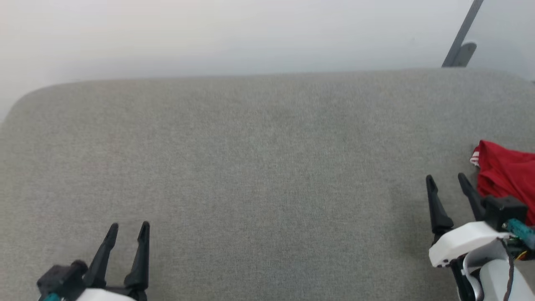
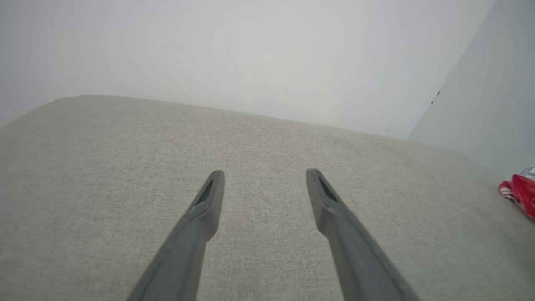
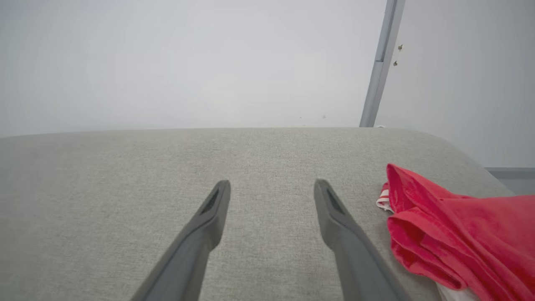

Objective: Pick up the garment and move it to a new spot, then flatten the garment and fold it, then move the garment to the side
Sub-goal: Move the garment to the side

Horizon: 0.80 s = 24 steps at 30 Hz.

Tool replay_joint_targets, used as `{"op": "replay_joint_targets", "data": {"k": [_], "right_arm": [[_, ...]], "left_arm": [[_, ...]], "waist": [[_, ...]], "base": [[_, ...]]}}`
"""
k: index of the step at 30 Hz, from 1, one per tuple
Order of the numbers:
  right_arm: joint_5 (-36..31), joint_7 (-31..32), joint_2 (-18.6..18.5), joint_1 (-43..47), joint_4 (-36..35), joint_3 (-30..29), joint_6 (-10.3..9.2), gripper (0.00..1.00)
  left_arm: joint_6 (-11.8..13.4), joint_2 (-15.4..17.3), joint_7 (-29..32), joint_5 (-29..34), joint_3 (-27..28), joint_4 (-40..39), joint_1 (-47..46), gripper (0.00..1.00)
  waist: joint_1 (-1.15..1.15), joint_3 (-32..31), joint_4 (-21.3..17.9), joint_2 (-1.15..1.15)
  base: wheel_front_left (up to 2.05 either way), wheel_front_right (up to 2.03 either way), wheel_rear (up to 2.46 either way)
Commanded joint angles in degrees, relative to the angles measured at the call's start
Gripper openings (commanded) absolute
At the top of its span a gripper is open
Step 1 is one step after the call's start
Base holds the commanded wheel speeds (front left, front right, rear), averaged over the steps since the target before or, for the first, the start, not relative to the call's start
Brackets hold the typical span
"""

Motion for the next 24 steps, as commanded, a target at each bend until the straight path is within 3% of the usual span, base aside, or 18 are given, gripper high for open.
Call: {"op": "replay_joint_targets", "data": {"k": [1,8,24], "right_arm": [[0.4,-0.5,0.5,1.2,-1.0,0.0,-0.03,1.0],[0.3,-0.5,2.6,6.7,-7.0,-1.2,-0.02,1.0],[-0.8,1.6,5.1,15.5,-17.6,-5.5,-0.02,1.0]], "left_arm": [[0.0,-0.4,-0.2,0.5,0.8,-0.5,1.2,1.0],[0.0,-2.1,-0.2,2.3,3.9,-3.8,5.3,1.0],[0.0,-3.4,-0.2,2.9,4.2,-7.7,8.5,1.0]], "waist": [[0.0,-1.6,0.4,0.0],[0.0,-3.0,0.2,0.0],[0.0,-3.9,1.2,0.0]], "base": [[0.0,0.0,0.0],[0.0,0.0,0.0],[0.0,0.0,0.0]]}}
